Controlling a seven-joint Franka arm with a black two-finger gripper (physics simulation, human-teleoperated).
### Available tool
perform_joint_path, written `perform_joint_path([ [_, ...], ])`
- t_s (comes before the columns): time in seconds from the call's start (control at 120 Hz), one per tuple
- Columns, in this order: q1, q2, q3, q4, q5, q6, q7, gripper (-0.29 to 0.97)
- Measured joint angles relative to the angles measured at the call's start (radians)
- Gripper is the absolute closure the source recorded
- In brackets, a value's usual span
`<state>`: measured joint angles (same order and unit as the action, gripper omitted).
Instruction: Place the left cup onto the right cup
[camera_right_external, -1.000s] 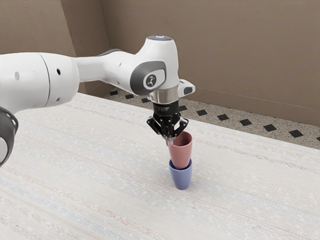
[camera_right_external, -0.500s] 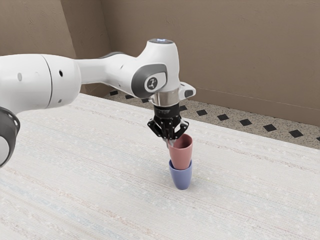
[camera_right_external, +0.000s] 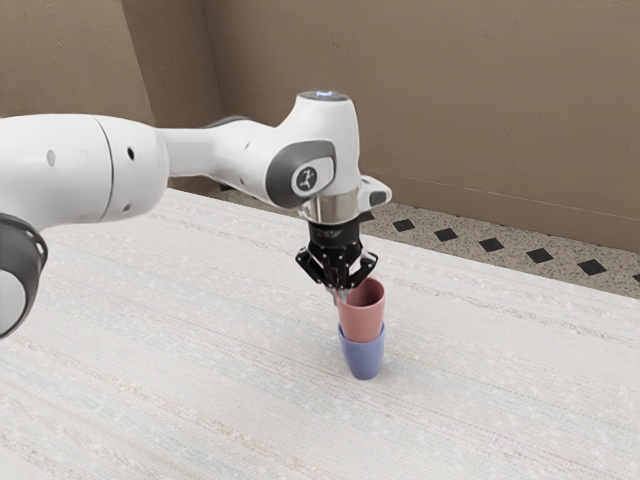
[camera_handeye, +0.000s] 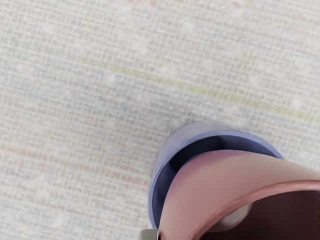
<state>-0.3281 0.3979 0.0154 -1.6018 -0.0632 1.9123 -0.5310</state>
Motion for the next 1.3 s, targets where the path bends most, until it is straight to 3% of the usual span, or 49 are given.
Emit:
perform_joint_path([
  [0.092, 0.0, 0.0, 0.0, 0.0, 0.001, 0.003, 0.001, 0.73],
  [0.317, 0.0, -0.001, 0.0, 0.0, 0.003, 0.015, 0.007, 0.29],
  [0.492, 0.0, -0.007, 0.0, 0.002, 0.004, 0.021, 0.011, 0.13],
  [0.783, -0.008, -0.041, 0.0, 0.004, 0.005, 0.018, 0.016, 0.03],
  [1.3, 0.0, -0.147, 0.0, 0.015, 0.01, -0.073, 0.021, 0.0],
])
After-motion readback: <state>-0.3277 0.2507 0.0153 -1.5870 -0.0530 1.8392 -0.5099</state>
